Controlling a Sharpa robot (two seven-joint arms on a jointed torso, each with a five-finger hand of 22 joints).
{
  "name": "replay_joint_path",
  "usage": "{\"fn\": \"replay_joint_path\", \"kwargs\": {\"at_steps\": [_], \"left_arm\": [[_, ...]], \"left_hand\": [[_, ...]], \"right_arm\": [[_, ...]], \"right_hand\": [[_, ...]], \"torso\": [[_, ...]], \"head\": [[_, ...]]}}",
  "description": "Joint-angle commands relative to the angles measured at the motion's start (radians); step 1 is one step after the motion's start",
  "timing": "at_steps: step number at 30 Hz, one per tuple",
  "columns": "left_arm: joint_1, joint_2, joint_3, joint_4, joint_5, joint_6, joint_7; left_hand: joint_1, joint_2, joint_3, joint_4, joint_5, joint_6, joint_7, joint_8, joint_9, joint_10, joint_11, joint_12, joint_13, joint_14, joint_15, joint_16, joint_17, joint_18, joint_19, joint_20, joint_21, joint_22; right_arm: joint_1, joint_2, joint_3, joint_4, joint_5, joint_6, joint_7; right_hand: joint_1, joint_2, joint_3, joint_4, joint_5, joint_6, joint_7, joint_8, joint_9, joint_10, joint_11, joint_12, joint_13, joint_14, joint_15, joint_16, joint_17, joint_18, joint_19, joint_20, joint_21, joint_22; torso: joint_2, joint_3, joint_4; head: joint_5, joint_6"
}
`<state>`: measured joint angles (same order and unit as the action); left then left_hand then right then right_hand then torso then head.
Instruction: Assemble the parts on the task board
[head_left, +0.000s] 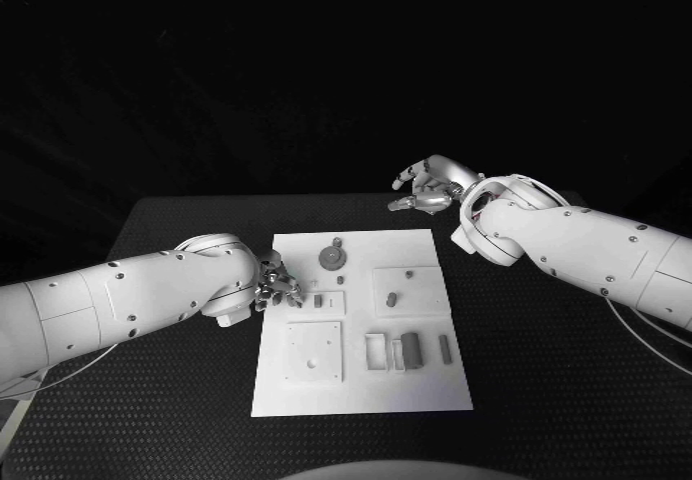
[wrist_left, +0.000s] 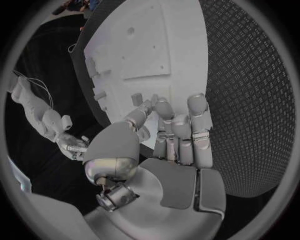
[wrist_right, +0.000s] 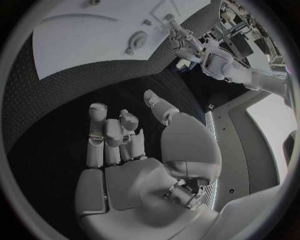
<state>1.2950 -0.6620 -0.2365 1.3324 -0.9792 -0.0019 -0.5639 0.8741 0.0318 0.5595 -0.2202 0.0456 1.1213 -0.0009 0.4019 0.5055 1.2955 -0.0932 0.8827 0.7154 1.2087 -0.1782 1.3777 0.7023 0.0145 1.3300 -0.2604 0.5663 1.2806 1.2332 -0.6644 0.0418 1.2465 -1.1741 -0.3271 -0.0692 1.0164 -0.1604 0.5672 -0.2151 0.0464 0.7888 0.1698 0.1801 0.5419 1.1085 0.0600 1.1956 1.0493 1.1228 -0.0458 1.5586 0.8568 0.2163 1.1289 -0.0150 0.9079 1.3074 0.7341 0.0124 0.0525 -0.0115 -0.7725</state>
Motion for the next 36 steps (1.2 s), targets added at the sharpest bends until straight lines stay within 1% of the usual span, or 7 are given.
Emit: {"fn": "replay_joint_path", "kwargs": {"at_steps": [1, 7, 16, 21, 27, 36], "left_arm": [[-0.003, 0.003, -0.001, 0.003, -0.007, -0.012, 0.005], [-0.003, 0.003, -0.001, 0.005, -0.007, -0.008, 0.008], [-0.004, 0.006, -0.001, 0.007, -0.007, -0.009, 0.012], [-0.007, 0.007, -0.001, 0.008, -0.045, -0.015, 0.016], [-0.012, 0.011, -0.001, 0.007, -0.066, -0.017, 0.018], [-0.014, 0.011, -0.001, 0.011, -0.088, -0.005, 0.019]], "left_hand": [[0.007, 0.008, 0.002, 0.003, 0.003, 0.028, 0.018, 0.031, 0.147, 0.004, 0.001, 0.002, 0.001, 0.004, -0.014, 0.005, 0.001, 0.006, 0.005, 0.003, 0.007, 0.001], [0.007, 0.009, 0.002, 0.003, 0.003, 0.028, 0.018, 0.031, 0.147, 0.004, 0.001, 0.001, 0.001, 0.004, -0.014, 0.005, 0.001, 0.006, 0.005, 0.003, 0.007, 0.002], [0.008, 0.009, 0.003, 0.002, 0.003, 0.028, 0.018, 0.030, 0.147, 0.005, 0.001, 0.001, 0.001, 0.004, -0.014, 0.005, 0.001, 0.006, 0.005, 0.003, 0.007, 0.002], [0.009, 0.009, 0.003, 0.002, 0.003, 0.028, 0.018, 0.030, 0.147, 0.005, 0.001, 0.001, 0.001, 0.005, -0.014, 0.005, 0.001, 0.007, 0.005, 0.003, 0.007, 0.002], [0.009, 0.009, 0.003, 0.001, 0.003, 0.028, 0.017, 0.030, 0.147, 0.005, 0.001, 0.000, 0.001, 0.005, -0.014, 0.005, 0.001, 0.007, 0.005, 0.003, 0.007, 0.003], [0.010, 0.008, 0.003, 0.000, 0.003, 0.028, 0.017, 0.029, 0.148, 0.005, 0.001, 0.000, 0.002, 0.005, -0.014, 0.005, 0.001, 0.007, 0.006, 0.003, 0.007, 0.003]], "right_arm": [[-0.001, 0.001, 0.000, 0.000, 0.000, 0.009, 0.004], [-0.001, 0.001, 0.000, 0.000, 0.000, 0.010, 0.005], [-0.001, 0.002, 0.000, 0.000, 0.000, 0.010, 0.005], [-0.001, 0.002, 0.000, 0.000, 0.001, 0.011, 0.005], [-0.001, 0.001, 0.000, 0.000, 0.001, 0.011, 0.005], [-0.002, 0.000, 0.000, -0.001, 0.003, 0.013, 0.005]], "right_hand": [[0.001, 0.012, -0.004, -0.001, 0.003, -0.002, 0.007, 0.004, -0.001, -0.008, 0.002, 0.006, -0.001, -0.009, 0.000, -0.004, -0.001, 0.045, 0.000, -0.004, -0.004, 0.016], [0.001, 0.012, -0.005, -0.001, 0.003, -0.002, 0.007, 0.004, -0.001, -0.009, 0.002, 0.006, -0.001, -0.009, 0.000, -0.004, -0.001, 0.045, 0.000, -0.004, -0.004, 0.016], [0.000, 0.012, -0.005, -0.001, 0.003, -0.002, 0.007, 0.005, -0.001, -0.009, 0.002, 0.006, -0.001, -0.010, 0.000, -0.004, -0.001, 0.045, 0.000, -0.004, -0.004, 0.016], [0.000, 0.012, -0.005, -0.001, 0.003, -0.002, 0.007, 0.005, -0.001, -0.009, 0.002, 0.006, -0.001, -0.010, 0.000, -0.004, -0.001, 0.045, 0.000, -0.004, -0.004, 0.016], [0.000, 0.012, -0.005, -0.001, 0.003, -0.002, 0.007, 0.005, -0.001, -0.009, 0.002, 0.006, -0.002, -0.010, 0.000, -0.004, -0.001, 0.045, 0.000, -0.004, -0.004, 0.016], [0.000, 0.012, -0.005, -0.001, 0.003, -0.002, 0.007, 0.005, -0.001, -0.009, 0.002, 0.007, -0.002, -0.010, 0.000, -0.003, -0.001, 0.045, 0.000, -0.004, -0.004, 0.016]], "torso": [[0.000, -0.0001, 0.0001], [-0.001, -0.0001, 0.0012], [0.000, 0.0004, 0.0002], [0.000, 0.0002, 0.0004], [0.000, 0.0002, 0.0008], [0.000, 0.0002, 0.0005]], "head": [[0.000, -0.001], [0.000, -0.002], [0.000, -0.002], [0.000, -0.003], [-0.001, -0.002], [-0.001, -0.004]]}}
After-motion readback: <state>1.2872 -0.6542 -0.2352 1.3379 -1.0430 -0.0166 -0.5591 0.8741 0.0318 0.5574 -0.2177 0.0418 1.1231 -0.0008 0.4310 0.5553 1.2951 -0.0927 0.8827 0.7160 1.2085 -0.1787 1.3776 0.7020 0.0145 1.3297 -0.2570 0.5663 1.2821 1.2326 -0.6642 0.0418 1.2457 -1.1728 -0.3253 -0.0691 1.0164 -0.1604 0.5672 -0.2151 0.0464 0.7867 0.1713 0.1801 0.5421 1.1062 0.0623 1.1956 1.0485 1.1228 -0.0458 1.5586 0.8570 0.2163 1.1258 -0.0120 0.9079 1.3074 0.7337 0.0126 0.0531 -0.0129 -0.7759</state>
